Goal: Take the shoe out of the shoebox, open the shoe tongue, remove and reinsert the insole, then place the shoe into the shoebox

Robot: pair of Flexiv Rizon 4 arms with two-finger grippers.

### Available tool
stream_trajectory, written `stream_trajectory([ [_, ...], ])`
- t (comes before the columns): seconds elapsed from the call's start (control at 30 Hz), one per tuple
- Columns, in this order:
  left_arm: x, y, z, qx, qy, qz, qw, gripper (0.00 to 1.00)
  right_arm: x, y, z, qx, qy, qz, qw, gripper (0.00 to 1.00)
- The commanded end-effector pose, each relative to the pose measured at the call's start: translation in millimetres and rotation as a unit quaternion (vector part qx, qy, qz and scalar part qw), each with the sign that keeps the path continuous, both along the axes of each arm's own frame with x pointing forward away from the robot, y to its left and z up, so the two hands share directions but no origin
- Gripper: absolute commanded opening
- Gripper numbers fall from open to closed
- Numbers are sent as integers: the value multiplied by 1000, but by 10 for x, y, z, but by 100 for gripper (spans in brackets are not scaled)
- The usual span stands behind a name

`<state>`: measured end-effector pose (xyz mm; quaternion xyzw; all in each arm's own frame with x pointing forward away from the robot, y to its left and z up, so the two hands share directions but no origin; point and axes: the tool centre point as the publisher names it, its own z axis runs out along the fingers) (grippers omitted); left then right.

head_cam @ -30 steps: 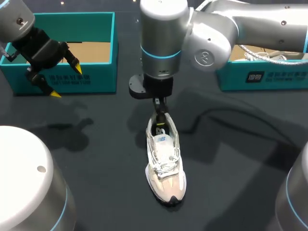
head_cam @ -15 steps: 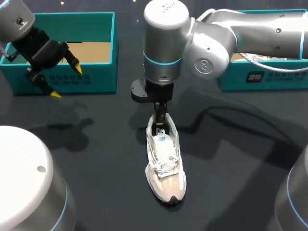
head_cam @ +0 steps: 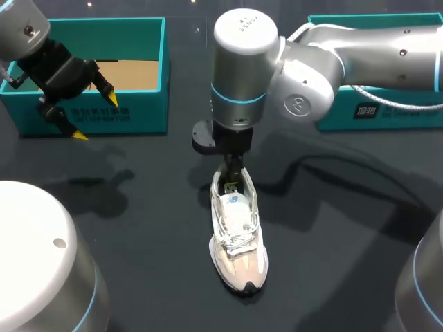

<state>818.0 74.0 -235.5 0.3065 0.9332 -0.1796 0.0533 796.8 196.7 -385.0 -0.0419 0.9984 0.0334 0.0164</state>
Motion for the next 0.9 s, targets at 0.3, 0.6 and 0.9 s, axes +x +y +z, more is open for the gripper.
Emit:
stream_trajectory([
  [0.3, -9, 5, 1, 1, -1, 0, 1000, 100, -16, 41, -77, 2, 4, 2, 1000, 20],
  [0.6, -9, 5, 1, 1, -1, 0, 1000, 100, -84, 7, 127, -1, -12, -3, 1000, 0],
  [0.9, -9, 5, 1, 1, -1, 0, 1000, 100, -69, -280, 733, -26, -51, 3, 998, 0],
])
